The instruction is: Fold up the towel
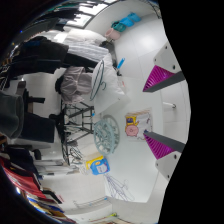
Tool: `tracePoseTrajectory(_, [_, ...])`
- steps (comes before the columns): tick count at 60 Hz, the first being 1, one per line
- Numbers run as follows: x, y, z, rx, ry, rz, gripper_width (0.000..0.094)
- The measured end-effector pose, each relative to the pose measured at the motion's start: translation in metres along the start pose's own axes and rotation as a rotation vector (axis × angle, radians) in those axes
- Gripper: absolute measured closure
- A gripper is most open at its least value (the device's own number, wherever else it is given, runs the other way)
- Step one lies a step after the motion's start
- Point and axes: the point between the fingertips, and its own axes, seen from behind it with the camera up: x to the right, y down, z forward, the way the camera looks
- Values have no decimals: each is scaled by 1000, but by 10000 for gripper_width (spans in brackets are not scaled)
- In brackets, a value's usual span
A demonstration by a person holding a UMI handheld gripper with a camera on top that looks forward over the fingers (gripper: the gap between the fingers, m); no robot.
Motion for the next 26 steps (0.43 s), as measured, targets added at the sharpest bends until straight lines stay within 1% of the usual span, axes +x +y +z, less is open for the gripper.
tracePoseTrajectory(7, [8, 10, -25, 28, 26, 9, 91])
tracePoseTrajectory(20, [6, 37, -24, -19, 26, 28, 92])
tracePoseTrajectory(26, [4, 40, -21, -30, 21, 38, 90])
